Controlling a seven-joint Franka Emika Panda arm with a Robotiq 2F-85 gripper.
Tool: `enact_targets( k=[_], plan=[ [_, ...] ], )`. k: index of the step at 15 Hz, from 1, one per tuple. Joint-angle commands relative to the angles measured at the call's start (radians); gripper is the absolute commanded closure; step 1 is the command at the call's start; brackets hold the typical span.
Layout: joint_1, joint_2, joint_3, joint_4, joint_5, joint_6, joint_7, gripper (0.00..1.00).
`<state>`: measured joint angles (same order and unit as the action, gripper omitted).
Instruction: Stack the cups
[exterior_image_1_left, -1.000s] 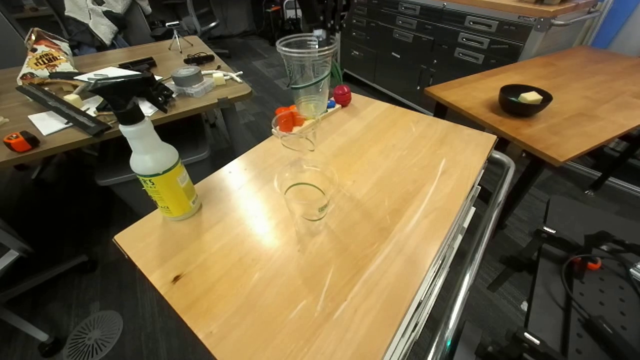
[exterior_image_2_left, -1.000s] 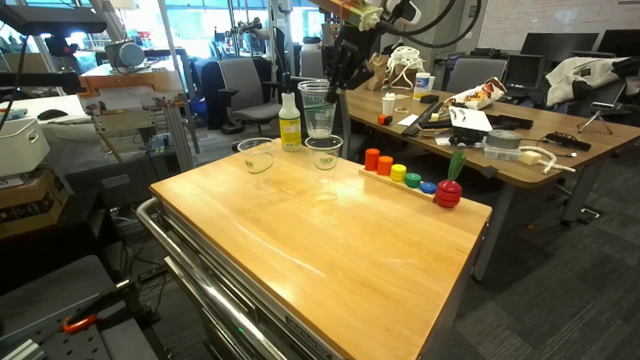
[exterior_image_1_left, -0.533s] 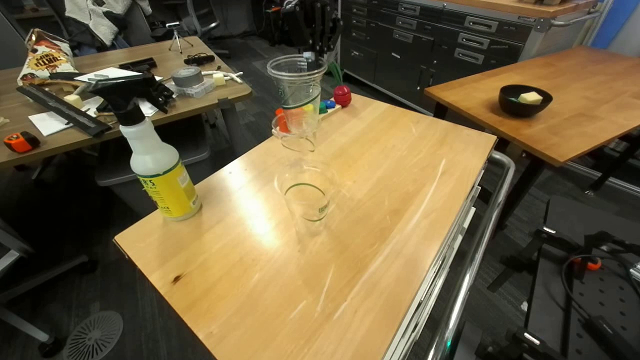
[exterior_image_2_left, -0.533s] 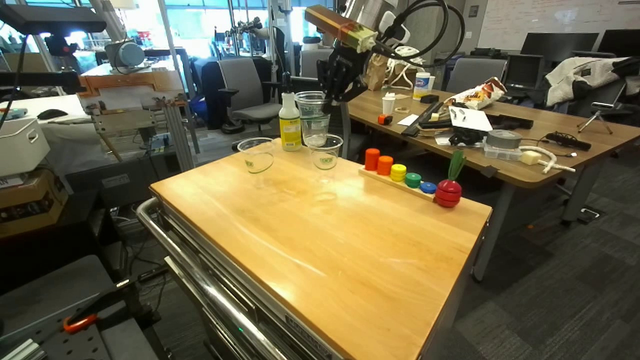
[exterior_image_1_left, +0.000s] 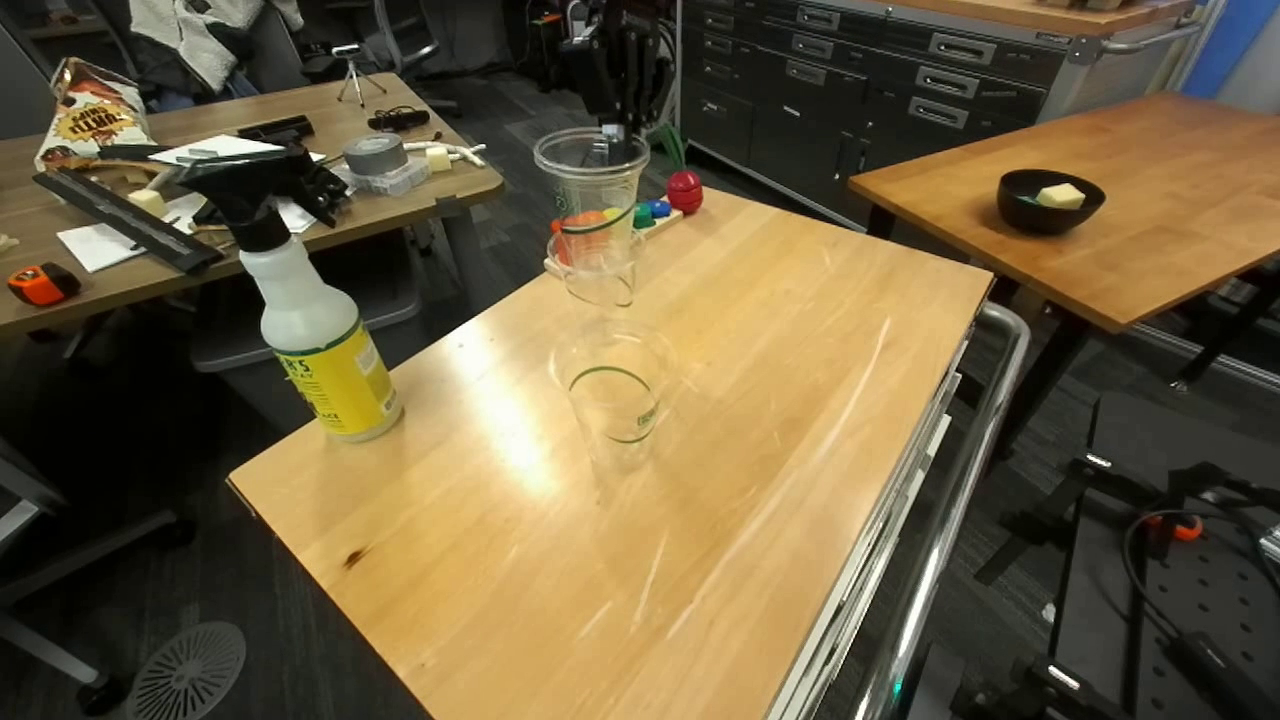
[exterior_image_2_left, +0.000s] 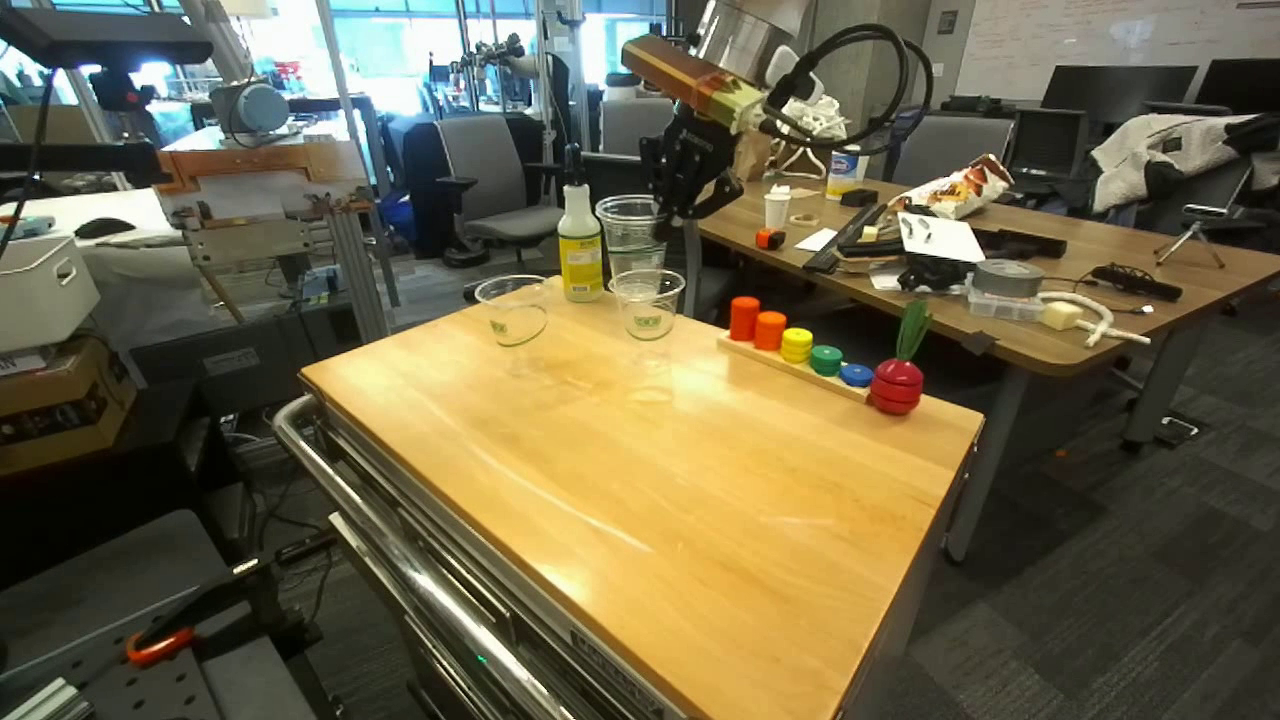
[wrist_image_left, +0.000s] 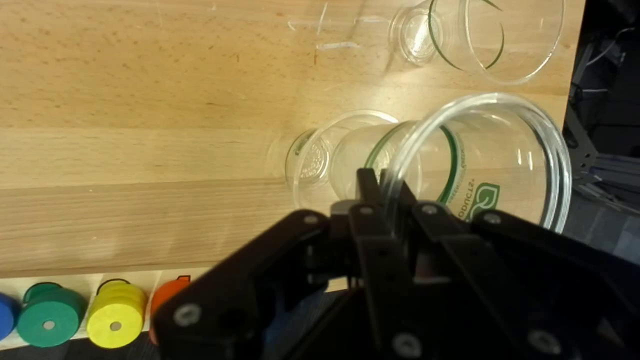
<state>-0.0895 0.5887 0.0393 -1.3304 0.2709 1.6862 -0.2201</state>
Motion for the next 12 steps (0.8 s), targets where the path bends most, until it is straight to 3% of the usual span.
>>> enact_targets(
  k=[1,2,3,4,12],
  plan=[
    [-0.007,0.036,0.006,0.036,-0.016,0.021,-0.035,0.98],
    [-0.008,0.043,0.006,0.037,-0.020,0.025,-0.038,0.98],
    [-0.009,0.048,0.006,0.035,-0.023,0.025,-0.042,0.78],
    [-0.010,0.051,0.006,0.033,-0.025,0.030,-0.046,0.67],
    [-0.009,0.047,0.005,0.008,-0.037,0.052,-0.062,0.06]
  ],
)
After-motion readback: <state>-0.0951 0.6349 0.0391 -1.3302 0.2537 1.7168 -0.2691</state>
